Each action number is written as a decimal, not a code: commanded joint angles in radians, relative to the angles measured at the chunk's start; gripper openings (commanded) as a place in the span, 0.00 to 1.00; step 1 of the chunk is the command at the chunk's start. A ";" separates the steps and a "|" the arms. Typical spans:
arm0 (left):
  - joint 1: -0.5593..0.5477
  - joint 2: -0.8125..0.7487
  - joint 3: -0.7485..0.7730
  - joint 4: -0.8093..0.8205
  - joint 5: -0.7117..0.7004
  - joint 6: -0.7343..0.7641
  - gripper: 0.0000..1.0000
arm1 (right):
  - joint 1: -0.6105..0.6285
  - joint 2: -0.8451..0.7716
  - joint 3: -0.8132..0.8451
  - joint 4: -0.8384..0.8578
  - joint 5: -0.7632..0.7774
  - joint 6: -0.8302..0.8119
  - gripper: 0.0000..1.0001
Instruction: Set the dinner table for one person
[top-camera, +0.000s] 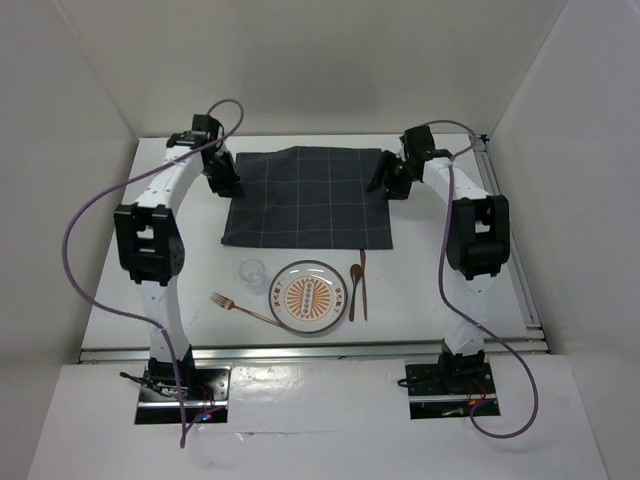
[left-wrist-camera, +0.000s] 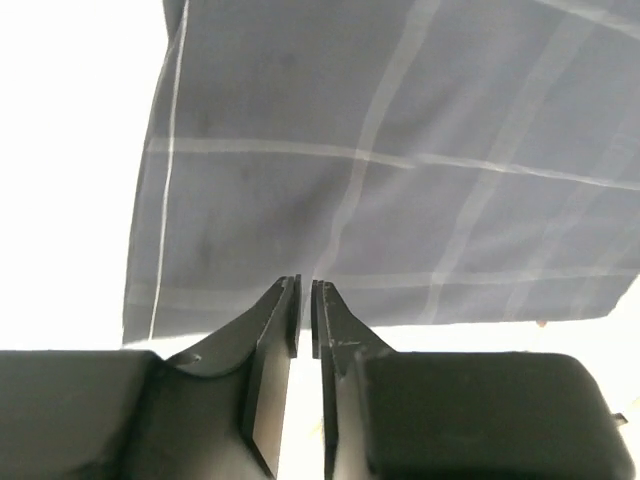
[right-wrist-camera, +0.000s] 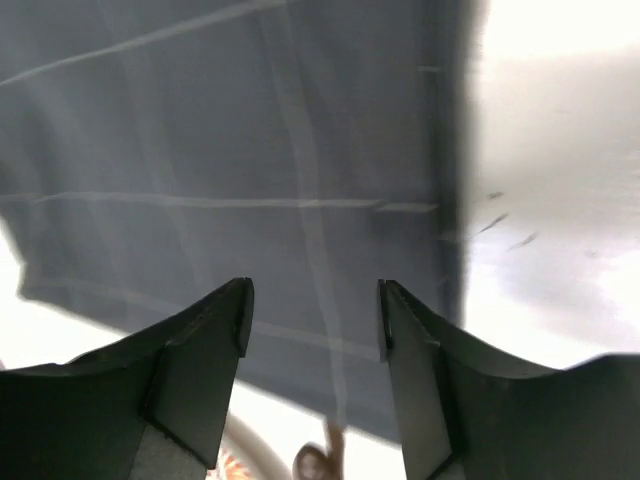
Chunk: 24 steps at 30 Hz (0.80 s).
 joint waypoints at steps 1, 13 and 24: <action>0.000 -0.243 -0.044 -0.044 -0.062 0.053 0.32 | 0.055 -0.176 0.066 -0.010 -0.036 -0.049 0.65; 0.126 -0.808 -0.541 0.027 -0.184 0.018 0.50 | 0.568 -0.193 0.055 -0.015 -0.023 -0.096 0.86; 0.146 -0.863 -0.580 -0.009 -0.152 0.036 0.48 | 0.769 -0.009 0.172 -0.061 0.179 -0.106 0.79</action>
